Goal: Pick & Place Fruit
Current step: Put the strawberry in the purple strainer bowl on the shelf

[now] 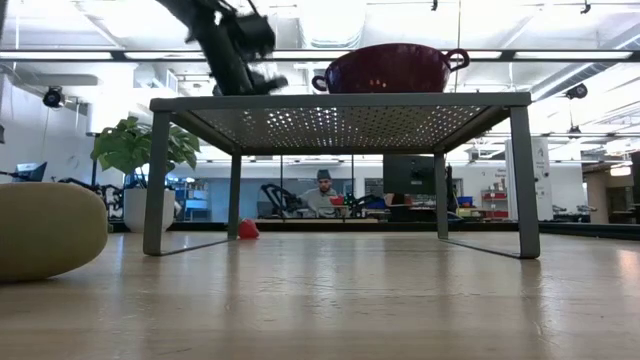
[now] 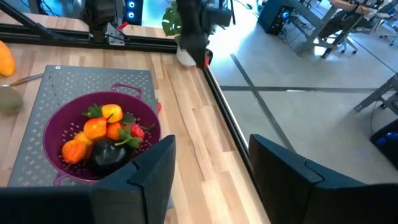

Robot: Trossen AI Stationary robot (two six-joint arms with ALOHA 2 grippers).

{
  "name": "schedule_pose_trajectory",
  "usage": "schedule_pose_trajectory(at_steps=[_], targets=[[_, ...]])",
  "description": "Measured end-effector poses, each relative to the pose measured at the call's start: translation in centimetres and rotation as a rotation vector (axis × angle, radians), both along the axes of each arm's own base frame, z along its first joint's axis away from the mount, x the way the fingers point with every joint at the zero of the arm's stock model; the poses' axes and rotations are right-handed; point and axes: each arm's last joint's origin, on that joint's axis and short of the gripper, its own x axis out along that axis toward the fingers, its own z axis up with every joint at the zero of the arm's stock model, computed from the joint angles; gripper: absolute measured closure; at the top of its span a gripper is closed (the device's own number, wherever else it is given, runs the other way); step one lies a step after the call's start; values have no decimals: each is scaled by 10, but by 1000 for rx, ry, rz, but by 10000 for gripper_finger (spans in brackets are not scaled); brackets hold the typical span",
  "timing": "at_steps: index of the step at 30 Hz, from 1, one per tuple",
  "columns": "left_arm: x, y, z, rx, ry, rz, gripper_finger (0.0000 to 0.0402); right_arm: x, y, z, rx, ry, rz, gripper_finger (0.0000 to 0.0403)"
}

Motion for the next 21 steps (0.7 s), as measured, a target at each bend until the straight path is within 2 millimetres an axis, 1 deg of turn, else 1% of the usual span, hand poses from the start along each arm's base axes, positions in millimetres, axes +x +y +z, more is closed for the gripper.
schedule_pose_trajectory(at_steps=[5, 12, 17, 21], targets=[[-18, -24, 33, 65, -77, -47, 234, 0, 0, 0, -3, 2, 2, 219], [-41, -71, 74, 165, -197, -147, 234, 1, 0, 0, -15, 9, 8, 241], [-51, -108, 92, 255, -247, -208, 234, 1, 0, -1, -15, 7, 8, 254], [-49, -139, 99, 345, -257, -244, 234, 3, 0, -5, -26, 26, 29, 266]])
